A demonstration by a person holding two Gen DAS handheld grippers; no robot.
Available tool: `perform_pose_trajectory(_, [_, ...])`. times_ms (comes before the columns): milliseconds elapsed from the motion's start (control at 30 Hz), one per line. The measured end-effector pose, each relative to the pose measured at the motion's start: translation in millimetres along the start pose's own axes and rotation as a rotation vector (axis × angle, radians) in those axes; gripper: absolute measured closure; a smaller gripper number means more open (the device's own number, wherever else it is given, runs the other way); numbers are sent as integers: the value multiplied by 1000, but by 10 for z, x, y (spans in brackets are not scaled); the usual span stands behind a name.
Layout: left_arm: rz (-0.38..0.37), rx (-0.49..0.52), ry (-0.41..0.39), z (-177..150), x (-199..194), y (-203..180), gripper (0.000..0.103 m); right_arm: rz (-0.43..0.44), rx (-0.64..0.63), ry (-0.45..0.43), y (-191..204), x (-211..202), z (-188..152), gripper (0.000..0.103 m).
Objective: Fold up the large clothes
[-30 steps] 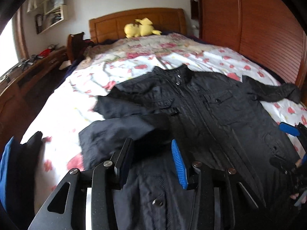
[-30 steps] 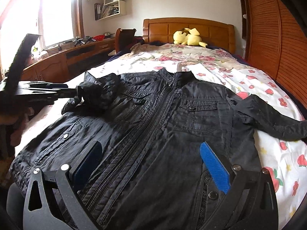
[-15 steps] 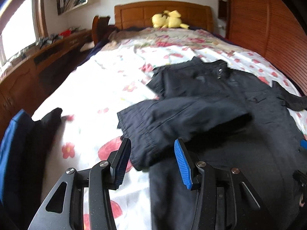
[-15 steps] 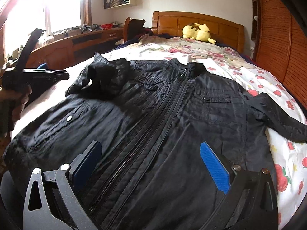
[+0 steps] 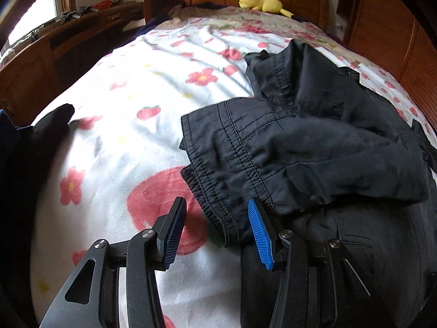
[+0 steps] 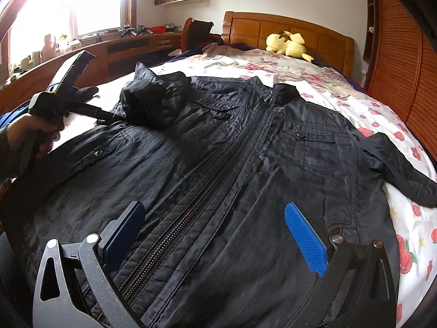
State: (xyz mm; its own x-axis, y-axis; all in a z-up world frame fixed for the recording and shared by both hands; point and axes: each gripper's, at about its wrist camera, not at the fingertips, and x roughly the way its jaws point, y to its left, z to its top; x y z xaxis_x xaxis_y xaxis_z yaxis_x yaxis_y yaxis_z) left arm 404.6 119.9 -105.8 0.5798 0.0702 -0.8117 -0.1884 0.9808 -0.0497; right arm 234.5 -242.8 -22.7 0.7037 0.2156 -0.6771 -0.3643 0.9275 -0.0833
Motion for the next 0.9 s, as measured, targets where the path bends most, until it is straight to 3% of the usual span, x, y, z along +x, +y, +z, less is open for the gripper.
perform_pose_trajectory(200, [34, 28, 15, 3, 110, -103, 54, -10, 3, -26, 1, -49, -3, 0])
perform_pose_trajectory(267, [13, 40, 16, -1, 126, -111, 66, -13, 0, -32, 9, -72, -9, 0])
perform_pose_trajectory(300, [-10, 40, 22, -1, 126, -126, 76, -15, -2, -34, 15, -82, -14, 0])
perform_pose_trajectory(333, [-10, 43, 24, 3, 137, -136, 94, -16, -4, -35, 22, -90, -13, 0])
perform_pose_trajectory(367, [-17, 49, 28, 9, 118, -166, 96, -16, -6, -36, 26, -101, -13, 0])
perform_pose_trajectory(433, [36, 85, 5, 32, 4, -264, 97, -17, -9, -40, 18, -124, -15, 0])
perform_pose_trajectory(533, [52, 119, -75, 107, -329, -440, 98, -16, -9, -51, -1, -168, -9, 0])
perform_pose_trajectory(767, [31, 181, -242, 297, -1111, -1035, 98, -20, 11, -84, -102, -309, 34, 0])
perform_pose_trajectory(900, [10, 233, -286, 247, -1382, -1451, 98, -33, 36, -118, -235, -476, 64, 0])
